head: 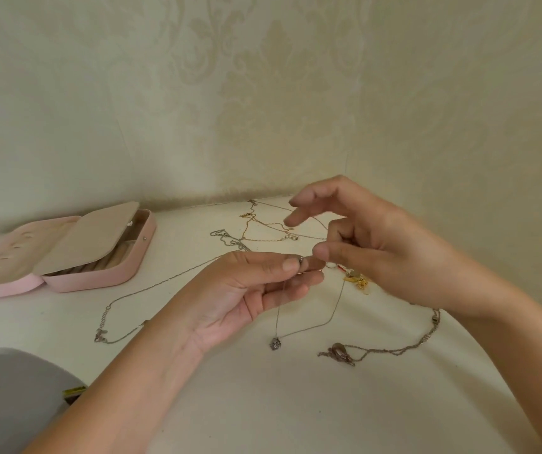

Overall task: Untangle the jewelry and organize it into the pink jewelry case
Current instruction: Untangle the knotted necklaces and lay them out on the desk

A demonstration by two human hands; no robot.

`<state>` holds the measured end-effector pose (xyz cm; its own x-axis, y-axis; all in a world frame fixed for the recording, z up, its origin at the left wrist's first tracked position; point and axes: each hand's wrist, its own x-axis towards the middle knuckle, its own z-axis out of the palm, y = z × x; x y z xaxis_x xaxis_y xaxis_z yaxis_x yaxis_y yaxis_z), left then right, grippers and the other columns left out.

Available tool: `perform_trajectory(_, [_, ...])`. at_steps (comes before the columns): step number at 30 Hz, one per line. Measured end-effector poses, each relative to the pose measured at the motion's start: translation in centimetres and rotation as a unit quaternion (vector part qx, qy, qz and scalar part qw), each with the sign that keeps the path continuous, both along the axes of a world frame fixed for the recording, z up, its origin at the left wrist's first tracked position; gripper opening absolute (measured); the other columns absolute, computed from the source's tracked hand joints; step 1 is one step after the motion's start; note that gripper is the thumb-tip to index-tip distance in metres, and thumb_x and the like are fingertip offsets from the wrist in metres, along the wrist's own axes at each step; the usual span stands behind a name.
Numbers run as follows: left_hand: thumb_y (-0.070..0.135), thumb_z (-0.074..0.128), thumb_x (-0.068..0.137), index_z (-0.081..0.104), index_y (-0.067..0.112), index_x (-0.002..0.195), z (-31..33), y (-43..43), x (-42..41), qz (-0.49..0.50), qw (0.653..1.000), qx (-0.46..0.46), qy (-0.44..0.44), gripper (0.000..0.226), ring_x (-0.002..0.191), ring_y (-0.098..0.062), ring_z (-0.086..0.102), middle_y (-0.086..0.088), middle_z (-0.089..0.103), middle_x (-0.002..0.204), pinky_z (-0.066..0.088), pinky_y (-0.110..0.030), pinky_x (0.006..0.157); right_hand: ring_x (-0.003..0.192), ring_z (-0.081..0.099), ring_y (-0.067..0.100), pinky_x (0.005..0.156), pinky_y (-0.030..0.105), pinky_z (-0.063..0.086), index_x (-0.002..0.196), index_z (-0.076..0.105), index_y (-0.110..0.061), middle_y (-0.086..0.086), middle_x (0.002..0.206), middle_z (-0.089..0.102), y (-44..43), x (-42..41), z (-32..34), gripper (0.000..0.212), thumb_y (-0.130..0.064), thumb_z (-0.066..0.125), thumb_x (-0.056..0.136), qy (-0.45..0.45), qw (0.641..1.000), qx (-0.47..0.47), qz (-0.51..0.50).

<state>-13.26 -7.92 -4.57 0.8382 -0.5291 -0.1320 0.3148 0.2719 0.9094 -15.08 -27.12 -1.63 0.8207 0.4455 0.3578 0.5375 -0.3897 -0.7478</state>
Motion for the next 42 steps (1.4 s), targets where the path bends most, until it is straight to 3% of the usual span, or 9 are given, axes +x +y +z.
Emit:
perform_trajectory(5, [0.01,0.072,0.06,0.076,0.001,0.075,0.1,-0.3,-0.5,-0.039,0.998,0.026,-0.053,0.018,0.097,-0.03,0.07,-0.019,0.072,0.088,0.056,-0.026,0.073,0.06,0.05,0.017,0.061,0.027,0.047,0.114,0.05,-0.023,-0.016,0.11,0.056,0.9,0.6,-1.0,0.036,0.004,0.056,0.091,0.036,0.999,0.017,0.005])
perform_trajectory(11, [0.002,0.073,0.072,0.077,0.004,0.076,0.1,-0.2,-0.6,-0.046,0.994,0.07,-0.073,0.006,0.089,-0.023,0.072,-0.017,0.073,0.088,0.056,-0.024,0.072,0.058,0.049,0.027,0.061,0.037,0.046,0.112,0.051,-0.022,0.006,0.058,0.05,1.0,0.6,-1.2,0.026,-0.005,0.056,0.094,0.059,0.998,0.003,-0.002])
perform_trajectory(14, [0.011,0.067,0.066,0.078,0.005,0.076,0.2,-0.1,-0.7,-0.035,0.993,0.083,-0.082,0.016,0.08,-0.018,0.072,-0.014,0.074,0.084,0.056,-0.021,0.068,0.058,0.048,0.032,0.059,0.038,0.043,0.11,0.054,-0.021,0.01,0.06,0.053,0.9,0.7,-1.0,0.021,-0.008,0.058,0.094,0.053,0.999,-0.005,-0.002])
perform_trajectory(17, [0.012,0.068,0.064,0.078,0.007,0.074,0.1,0.1,-0.6,-0.021,0.992,0.08,-0.093,0.015,0.076,-0.016,0.072,-0.013,0.074,0.083,0.055,-0.02,0.066,0.051,0.04,0.007,0.051,0.018,0.034,0.104,0.064,-0.017,-0.019,0.058,0.056,0.2,0.6,-0.5,0.012,-0.016,0.059,0.093,0.04,0.999,-0.028,-0.006])
perform_trajectory(22, [0.013,0.069,0.064,0.078,0.008,0.077,-0.2,0.2,-0.4,0.002,0.989,0.087,-0.116,0.017,0.077,-0.015,0.071,-0.012,0.074,0.085,0.055,-0.02,0.067,0.069,0.057,0.033,0.06,0.041,0.045,0.094,0.077,-0.027,-0.007,0.085,0.07,-0.6,0.5,0.1,0.02,-0.035,0.067,0.079,0.007,0.997,-0.078,-0.008])
perform_trajectory(29, [0.014,0.069,0.068,0.077,0.006,0.081,-0.4,-0.3,-0.8,0.061,0.978,0.103,-0.172,0.018,0.075,-0.019,0.072,-0.014,0.074,0.08,0.055,-0.019,0.064,0.06,0.05,0.012,0.055,0.019,0.038,0.076,0.077,-0.032,-0.012,0.075,0.066,-0.8,0.3,0.4,0.004,-0.029,0.078,0.074,-0.068,0.985,-0.146,-0.06])
perform_trajectory(32, [0.008,0.067,0.075,0.077,0.008,0.081,-0.4,-0.6,-1.0,0.096,0.969,0.094,-0.208,0.012,0.075,-0.019,0.073,-0.011,0.075,0.08,0.056,-0.021,0.062,0.062,0.054,0.014,0.057,0.028,0.043,0.076,0.076,-0.034,-0.013,0.072,0.062,-0.7,0.2,0.4,0.006,-0.028,0.077,0.076,-0.091,0.983,-0.139,-0.081])
perform_trajectory(39, [0.012,0.069,0.086,0.076,0.021,0.084,-1.8,-0.9,-1.4,0.258,0.827,0.173,-0.468,0.012,0.076,-0.003,0.071,0.009,0.074,0.084,0.058,-0.023,0.066,0.054,0.041,0.019,0.052,0.033,0.039,0.074,0.077,-0.03,-0.005,0.055,0.044,-0.5,0.0,0.7,0.006,-0.031,0.078,0.068,-0.066,0.993,0.004,-0.097])
perform_trajectory(42, [0.013,0.063,0.089,0.075,0.016,0.091,-2.1,-0.7,-1.3,0.296,0.748,0.205,-0.558,0.012,0.078,0.001,0.069,0.01,0.071,0.087,0.057,-0.024,0.068,0.055,0.041,0.042,0.048,0.044,0.038,0.075,0.077,-0.03,0.029,0.064,0.049,0.0,-0.2,0.8,0.011,-0.036,0.077,0.065,-0.049,0.993,0.048,-0.1])
